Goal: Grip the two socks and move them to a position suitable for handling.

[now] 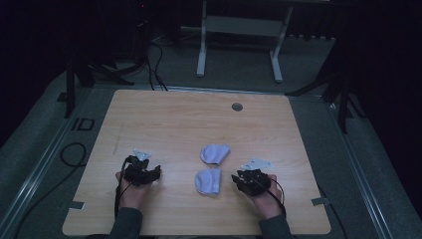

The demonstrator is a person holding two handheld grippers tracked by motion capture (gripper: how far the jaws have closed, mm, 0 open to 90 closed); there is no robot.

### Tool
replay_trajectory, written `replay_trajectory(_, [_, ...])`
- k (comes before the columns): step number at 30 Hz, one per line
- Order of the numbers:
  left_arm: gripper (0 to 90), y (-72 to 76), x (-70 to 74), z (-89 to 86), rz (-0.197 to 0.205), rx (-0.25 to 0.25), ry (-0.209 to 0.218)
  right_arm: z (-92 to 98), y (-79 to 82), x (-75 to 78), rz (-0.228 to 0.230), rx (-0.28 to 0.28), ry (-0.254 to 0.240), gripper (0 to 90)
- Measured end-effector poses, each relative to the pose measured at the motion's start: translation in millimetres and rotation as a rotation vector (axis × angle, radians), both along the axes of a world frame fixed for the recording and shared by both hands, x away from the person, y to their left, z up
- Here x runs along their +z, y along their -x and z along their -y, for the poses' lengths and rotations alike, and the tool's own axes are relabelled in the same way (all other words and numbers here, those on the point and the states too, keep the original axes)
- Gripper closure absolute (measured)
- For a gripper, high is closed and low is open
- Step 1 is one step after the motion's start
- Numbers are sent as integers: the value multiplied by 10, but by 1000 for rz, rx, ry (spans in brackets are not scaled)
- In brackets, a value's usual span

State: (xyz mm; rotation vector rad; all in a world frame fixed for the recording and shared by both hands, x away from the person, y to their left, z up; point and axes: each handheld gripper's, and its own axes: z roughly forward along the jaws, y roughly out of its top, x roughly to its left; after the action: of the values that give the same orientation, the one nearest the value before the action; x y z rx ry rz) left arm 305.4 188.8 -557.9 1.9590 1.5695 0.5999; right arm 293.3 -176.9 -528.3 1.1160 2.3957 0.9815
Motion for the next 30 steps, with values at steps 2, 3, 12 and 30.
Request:
replay_trajectory(2, [408, 1, -1, -1, 0, 1, 0, -39, 9, 43, 2, 18, 3, 686])
replay_trajectory(3, [408, 1, -1, -1, 1, 1, 0, -60, 14, 69, 7, 26, 1, 687])
replay_trajectory(12, [406, 3, -1, 0, 1, 1, 0, -335, 38, 206, 6, 130, -7, 692])
replay_trajectory(30, [404, 4, 0, 0, -1, 0, -1, -904, 7, 227, -15, 251, 31, 832])
